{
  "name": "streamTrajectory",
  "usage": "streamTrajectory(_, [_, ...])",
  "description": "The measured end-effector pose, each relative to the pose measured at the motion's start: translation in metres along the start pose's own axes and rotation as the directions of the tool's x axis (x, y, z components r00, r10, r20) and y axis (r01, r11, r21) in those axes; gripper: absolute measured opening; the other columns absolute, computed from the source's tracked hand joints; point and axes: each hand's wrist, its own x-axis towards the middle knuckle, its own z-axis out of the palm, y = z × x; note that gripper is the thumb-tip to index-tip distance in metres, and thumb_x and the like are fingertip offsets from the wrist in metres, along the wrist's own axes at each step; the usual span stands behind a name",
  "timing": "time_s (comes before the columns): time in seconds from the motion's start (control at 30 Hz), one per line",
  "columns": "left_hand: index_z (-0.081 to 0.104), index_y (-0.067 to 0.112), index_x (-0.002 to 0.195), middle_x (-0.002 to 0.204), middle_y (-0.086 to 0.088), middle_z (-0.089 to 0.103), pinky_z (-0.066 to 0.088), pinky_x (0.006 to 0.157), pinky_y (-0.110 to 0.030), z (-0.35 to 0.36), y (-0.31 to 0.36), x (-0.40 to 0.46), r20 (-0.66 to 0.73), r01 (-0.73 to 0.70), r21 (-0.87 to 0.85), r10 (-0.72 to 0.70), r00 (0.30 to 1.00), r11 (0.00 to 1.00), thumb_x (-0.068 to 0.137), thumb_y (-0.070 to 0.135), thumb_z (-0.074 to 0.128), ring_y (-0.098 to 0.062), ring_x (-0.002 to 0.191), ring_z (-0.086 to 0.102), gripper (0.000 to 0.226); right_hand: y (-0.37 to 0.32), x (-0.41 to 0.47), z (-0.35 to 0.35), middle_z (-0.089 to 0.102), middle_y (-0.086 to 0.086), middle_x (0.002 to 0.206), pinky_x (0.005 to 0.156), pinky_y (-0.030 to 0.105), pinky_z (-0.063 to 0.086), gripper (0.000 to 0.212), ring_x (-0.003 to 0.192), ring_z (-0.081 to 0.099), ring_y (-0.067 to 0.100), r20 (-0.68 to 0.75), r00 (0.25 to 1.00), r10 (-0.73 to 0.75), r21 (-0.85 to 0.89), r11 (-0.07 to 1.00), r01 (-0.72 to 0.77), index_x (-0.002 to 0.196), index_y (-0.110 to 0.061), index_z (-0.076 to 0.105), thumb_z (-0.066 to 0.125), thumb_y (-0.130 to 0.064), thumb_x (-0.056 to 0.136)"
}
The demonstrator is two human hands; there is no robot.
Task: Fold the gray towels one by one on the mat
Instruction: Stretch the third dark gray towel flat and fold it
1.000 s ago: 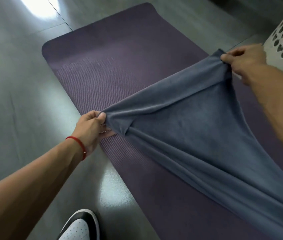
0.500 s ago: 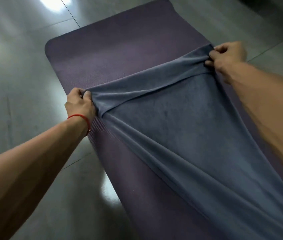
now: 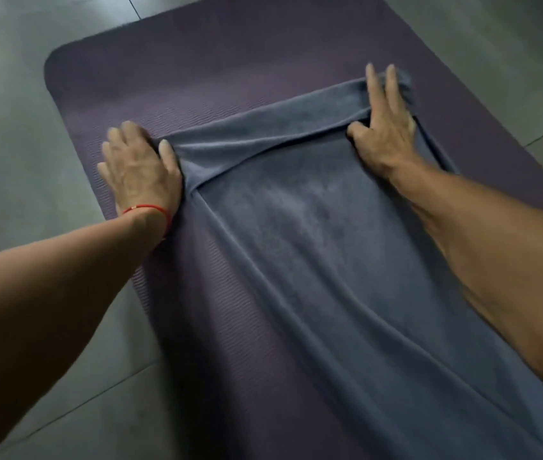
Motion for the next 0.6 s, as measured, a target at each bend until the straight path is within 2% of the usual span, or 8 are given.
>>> streamTrajectory(0.07, [0.050,0.009,0.111,0.121,-0.019,0.050,0.033,0.098,-0.052,-0.003,0.002,0.002,-0.010,0.003,-0.057,-0.003,1.000,0.998,0.097,0.036,0.044,-0.036,0.114,0.045,0.031,-0.006,0.002,-0.005,-0.004,0.002,0.170,0.122,0.054,0.012,0.087,0.155,0.007,0.024,-0.006,1.000,0.011,-0.010,1.000,-0.011,0.160,-0.036,0.010,0.048,-0.041,0.083])
streamTrajectory(0.13, [0.049,0.012,0.111,0.118,-0.016,0.051,0.033,0.098,-0.051,-0.007,0.000,-0.003,-0.008,0.016,-0.118,-0.018,1.000,0.993,0.095,0.034,0.046,-0.034,0.112,0.046,0.028,-0.007,0.006,-0.007,-0.003,0.002,0.170,0.122,0.055,0.008,0.086,0.155,0.003,0.025,0.080,0.996,0.048,0.006,0.999,-0.049,0.160,-0.037,0.012,0.046,-0.044,0.081])
streamTrajectory(0.2, [0.049,0.014,0.113,0.118,-0.015,0.050,0.032,0.098,-0.052,-0.004,0.000,-0.005,0.010,0.025,-0.091,-0.025,1.000,0.996,0.096,0.035,0.046,-0.034,0.112,0.045,0.027,-0.007,0.011,-0.014,-0.004,0.000,0.170,0.122,0.057,0.004,0.081,0.155,-0.002,0.026,0.174,0.979,0.110,-0.049,0.993,-0.103,0.159,-0.039,0.013,0.043,-0.045,0.085])
streamTrajectory(0.27, [0.048,0.017,0.114,0.118,-0.016,0.049,0.033,0.099,-0.053,-0.006,0.003,-0.005,0.034,0.009,-0.050,-0.007,0.999,0.999,0.098,0.039,0.043,-0.035,0.112,0.045,0.028,0.001,0.013,-0.028,-0.011,-0.001,0.169,0.120,0.060,-0.002,0.070,0.154,-0.013,0.028,0.170,0.952,0.253,-0.213,0.953,-0.215,0.159,-0.040,0.007,0.032,-0.047,0.095])
streamTrajectory(0.33, [0.048,0.020,0.113,0.118,-0.016,0.048,0.033,0.098,-0.055,-0.005,0.004,-0.001,0.060,0.017,-0.010,-0.016,0.998,1.000,0.099,0.042,0.041,-0.037,0.111,0.044,0.027,0.014,0.012,-0.048,-0.021,0.000,0.167,0.117,0.066,-0.011,0.067,0.151,-0.026,0.033,0.170,0.880,0.443,-0.255,0.883,-0.395,0.159,-0.041,-0.005,0.022,-0.052,0.099])
streamTrajectory(0.37, [0.048,0.021,0.112,0.118,-0.016,0.048,0.033,0.098,-0.056,-0.004,0.004,-0.001,0.072,0.014,0.011,-0.015,0.997,1.000,0.099,0.042,0.040,-0.037,0.111,0.044,0.026,0.019,0.007,-0.058,-0.024,0.000,0.166,0.116,0.068,-0.013,0.067,0.149,-0.029,0.034,0.210,0.857,0.471,-0.253,0.873,-0.418,0.158,-0.042,-0.010,0.023,-0.053,0.100])
streamTrajectory(0.5, [0.046,0.022,0.111,0.118,-0.020,0.046,0.032,0.098,-0.058,-0.003,0.007,-0.003,0.095,0.007,0.082,-0.015,0.995,0.997,0.099,0.042,0.038,-0.041,0.111,0.043,0.025,0.013,-0.051,-0.068,-0.028,0.002,0.165,0.117,0.067,-0.010,0.072,0.150,-0.029,0.029,0.256,0.945,0.201,-0.391,0.916,-0.089,0.158,-0.037,-0.014,0.031,-0.045,0.103])
streamTrajectory(0.6, [0.046,0.019,0.113,0.120,-0.022,0.045,0.032,0.098,-0.060,-0.004,0.009,-0.003,0.095,0.023,0.095,-0.032,0.995,0.995,0.100,0.042,0.035,-0.043,0.113,0.043,0.029,-0.006,-0.133,-0.047,-0.025,0.003,0.166,0.118,0.066,-0.008,0.067,0.151,-0.027,0.030,0.250,0.956,0.152,-0.409,0.912,-0.038,0.159,-0.033,-0.012,0.024,-0.047,0.105])
